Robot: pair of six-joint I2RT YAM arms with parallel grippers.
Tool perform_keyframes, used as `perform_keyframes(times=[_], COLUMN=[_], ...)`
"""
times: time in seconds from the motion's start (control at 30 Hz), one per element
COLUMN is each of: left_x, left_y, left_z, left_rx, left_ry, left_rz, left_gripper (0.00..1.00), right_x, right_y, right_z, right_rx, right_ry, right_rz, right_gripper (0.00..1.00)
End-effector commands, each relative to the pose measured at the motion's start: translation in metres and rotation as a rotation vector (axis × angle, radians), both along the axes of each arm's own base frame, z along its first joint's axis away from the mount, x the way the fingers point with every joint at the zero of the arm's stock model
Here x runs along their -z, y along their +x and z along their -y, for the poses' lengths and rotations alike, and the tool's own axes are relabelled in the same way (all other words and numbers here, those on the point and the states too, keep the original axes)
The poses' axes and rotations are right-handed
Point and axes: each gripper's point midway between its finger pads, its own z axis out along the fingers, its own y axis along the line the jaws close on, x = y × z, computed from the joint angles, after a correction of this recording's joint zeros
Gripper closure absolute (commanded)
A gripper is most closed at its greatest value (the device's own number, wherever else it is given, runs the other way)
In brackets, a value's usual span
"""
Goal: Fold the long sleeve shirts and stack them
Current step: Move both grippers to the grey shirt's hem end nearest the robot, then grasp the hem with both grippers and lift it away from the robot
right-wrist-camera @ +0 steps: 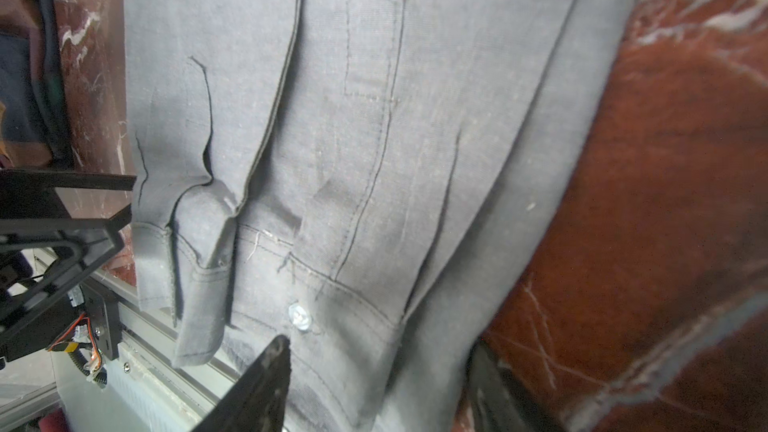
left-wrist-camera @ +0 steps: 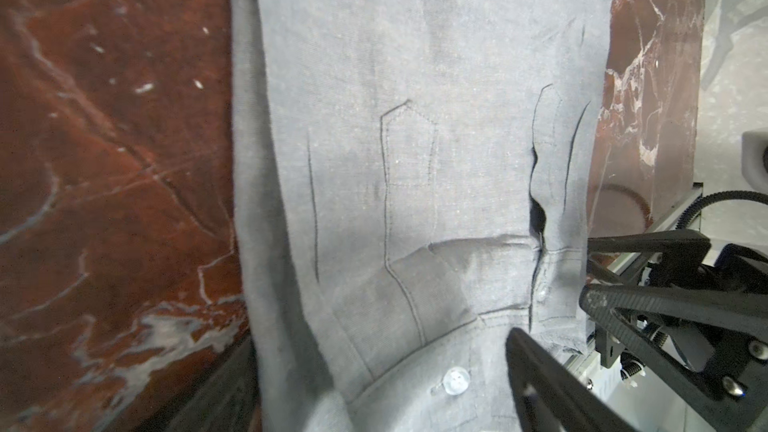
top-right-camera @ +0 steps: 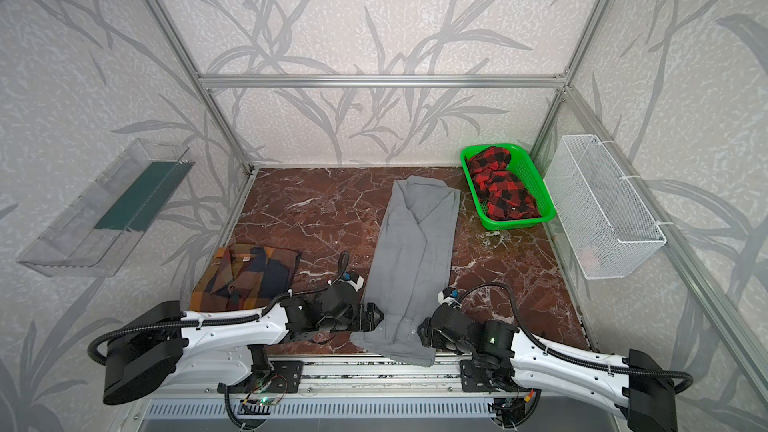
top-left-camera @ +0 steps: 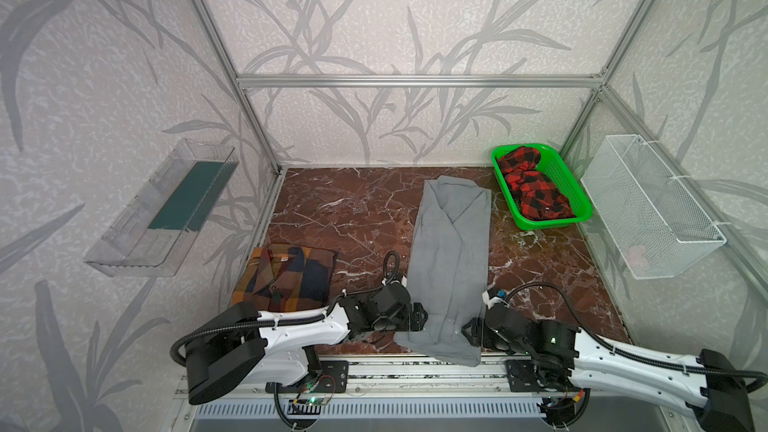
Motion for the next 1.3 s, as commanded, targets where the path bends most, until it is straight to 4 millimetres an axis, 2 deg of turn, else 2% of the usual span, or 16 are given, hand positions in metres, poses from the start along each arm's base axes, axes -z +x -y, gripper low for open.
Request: perform_keyframes(times=[0.0,0.07,0.2,0.3,0.43,0.63,0.73,0.83,0.93,1.03,1.1,1.27], left_x=[0.036,0.040,0.054,0.063,0.065,0.065,0.067,0.069,0.069,0.068,0.068,0.070], left_y=[-0.028,-0.034,-0.044,-0.051,-0.057,-0.062,-0.065,-0.066,-0.066,-0.067,-0.068,-0.070], left_z=[-0.019,-0.019,-0.029,-0.032,-0.029,-0.030,-0.031,-0.030,-0.027,-0.022,-0.020,-0.019], left_rx=[0.043,0.077,0.091,0.086,0.117,0.143,0.144,0.145,0.157,0.169,0.176,0.182], left_ry=[0.105,0.138,0.200,0.191,0.210,0.232,0.227,0.225,0.230,0.224,0.218,0.220], left_rz=[-0.128,-0.150,-0.184,-0.207,-0.210,-0.200,-0.201,-0.203,-0.205,-0.206,-0.207,-0.213], left_gripper=[0.16,0.28,0.30,0.30,0.36,0.44,0.57,0.57,0.55,0.52,0.50,0.54], right_x=[0.011,0.013,0.016,0.018,0.017,0.031,0.020,0.012,0.018,0.024,0.025,0.030], right_y=[-0.009,-0.016,-0.021,-0.025,-0.030,-0.039,-0.034,-0.030,-0.035,-0.040,-0.041,-0.040], right_z=[0.008,0.016,0.028,0.018,0.020,0.029,0.054,0.065,0.061,0.065,0.060,0.054], right_rx=[0.017,0.014,0.021,0.014,0.012,0.034,0.066,0.083,0.083,0.073,0.050,0.036], right_ry=[-0.045,-0.086,-0.124,-0.087,-0.148,-0.185,-0.263,-0.248,-0.175,-0.191,-0.191,-0.219], right_rz=[-0.034,-0.050,-0.037,-0.061,-0.054,-0.080,-0.039,-0.001,-0.032,-0.057,-0.057,-0.058], right_gripper=[0.35,0.35,0.35,0.36,0.38,0.40,0.42,0.45,0.47,0.47,0.46,0.47])
